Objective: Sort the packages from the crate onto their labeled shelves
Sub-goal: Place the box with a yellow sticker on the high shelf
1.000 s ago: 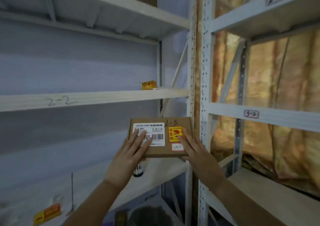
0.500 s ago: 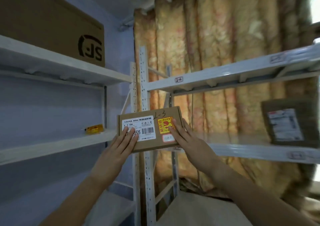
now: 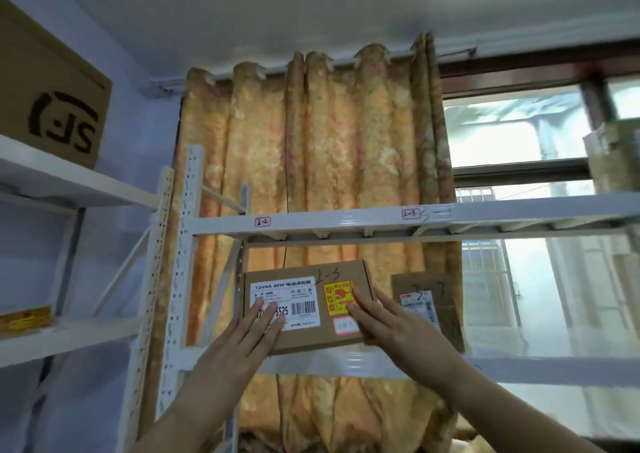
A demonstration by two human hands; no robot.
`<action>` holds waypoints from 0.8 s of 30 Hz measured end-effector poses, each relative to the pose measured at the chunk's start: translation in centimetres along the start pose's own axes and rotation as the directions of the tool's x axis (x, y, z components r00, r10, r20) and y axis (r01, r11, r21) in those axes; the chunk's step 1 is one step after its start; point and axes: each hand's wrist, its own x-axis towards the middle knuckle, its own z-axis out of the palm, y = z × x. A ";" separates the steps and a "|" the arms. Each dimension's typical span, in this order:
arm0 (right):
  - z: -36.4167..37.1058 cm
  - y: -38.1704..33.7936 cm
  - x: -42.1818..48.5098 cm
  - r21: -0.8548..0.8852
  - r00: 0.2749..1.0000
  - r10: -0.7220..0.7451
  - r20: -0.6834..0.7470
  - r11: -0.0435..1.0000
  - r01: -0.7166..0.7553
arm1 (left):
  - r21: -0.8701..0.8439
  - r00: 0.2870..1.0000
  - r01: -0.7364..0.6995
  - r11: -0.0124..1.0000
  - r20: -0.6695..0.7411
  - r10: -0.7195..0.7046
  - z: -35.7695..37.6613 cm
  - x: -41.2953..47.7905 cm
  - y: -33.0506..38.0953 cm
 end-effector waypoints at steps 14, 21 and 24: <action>-3.4 12.8 -4.4 -0.238 0.997 0.070 0.040 0.970 -0.059 | -0.087 0.988 -0.112 0.990 -0.120 0.102 5.3 13.8 6.5; -2.5 22.8 -4.7 -0.311 0.994 0.091 -0.054 0.945 -0.103 | -0.077 0.966 -0.103 0.992 -0.247 0.081 8.3 24.1 10.0; -1.6 27.3 -3.8 -0.342 0.993 0.097 -0.069 0.933 -0.115 | -0.066 0.963 -0.100 0.993 -0.257 0.080 9.6 28.4 10.5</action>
